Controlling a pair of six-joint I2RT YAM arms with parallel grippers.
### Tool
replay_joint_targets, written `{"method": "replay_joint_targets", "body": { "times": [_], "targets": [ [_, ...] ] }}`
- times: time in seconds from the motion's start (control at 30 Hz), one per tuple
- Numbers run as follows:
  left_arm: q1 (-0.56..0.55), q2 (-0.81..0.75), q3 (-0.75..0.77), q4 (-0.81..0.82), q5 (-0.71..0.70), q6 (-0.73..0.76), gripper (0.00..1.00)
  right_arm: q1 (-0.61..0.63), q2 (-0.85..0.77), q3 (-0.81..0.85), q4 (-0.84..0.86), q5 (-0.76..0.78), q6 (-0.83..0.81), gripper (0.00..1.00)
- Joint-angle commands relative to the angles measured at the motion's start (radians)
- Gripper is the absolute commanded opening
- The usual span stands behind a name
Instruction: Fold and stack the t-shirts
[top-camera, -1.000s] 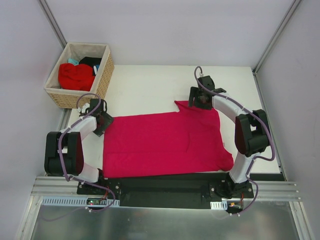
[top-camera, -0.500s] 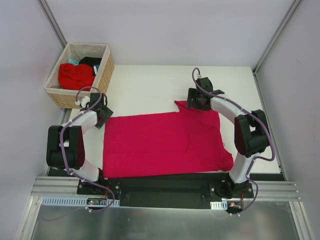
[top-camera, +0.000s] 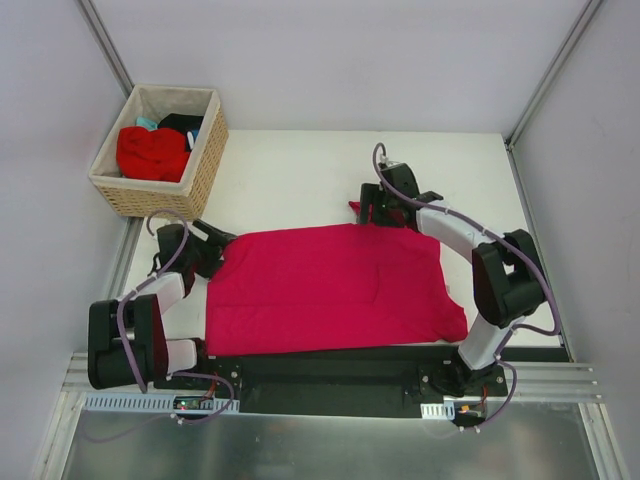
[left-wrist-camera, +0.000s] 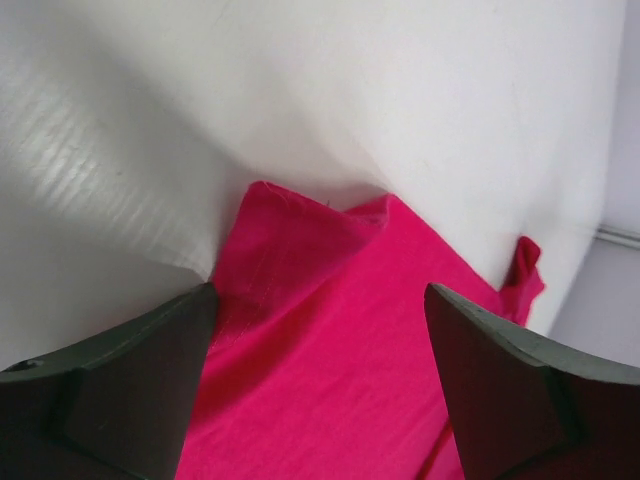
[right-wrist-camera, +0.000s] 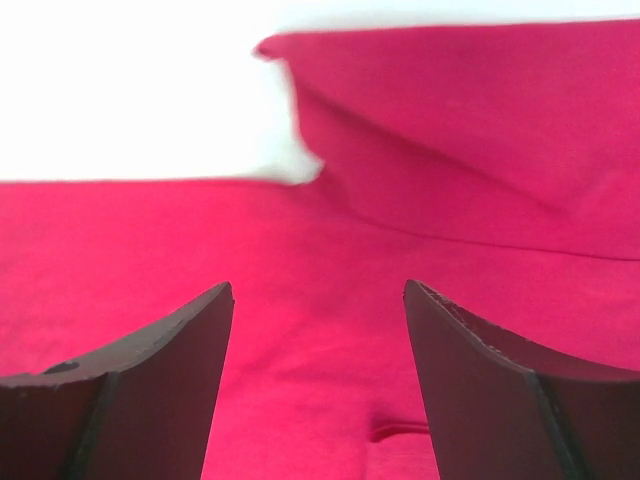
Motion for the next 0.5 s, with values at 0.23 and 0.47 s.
{"method": "replay_joint_targets", "body": {
  "times": [0.23,0.47],
  "targets": [
    [0.160,-0.259,0.066,-0.320,-0.149,0.130,0.89,0.079,-0.065,-0.017,0.041,-0.034,0.002,0.73],
    [0.222,-0.073,0.220,-0.343,-0.091,0.173,0.86,0.106,-0.088,-0.060,0.065,-0.030,0.009,0.73]
  ]
}}
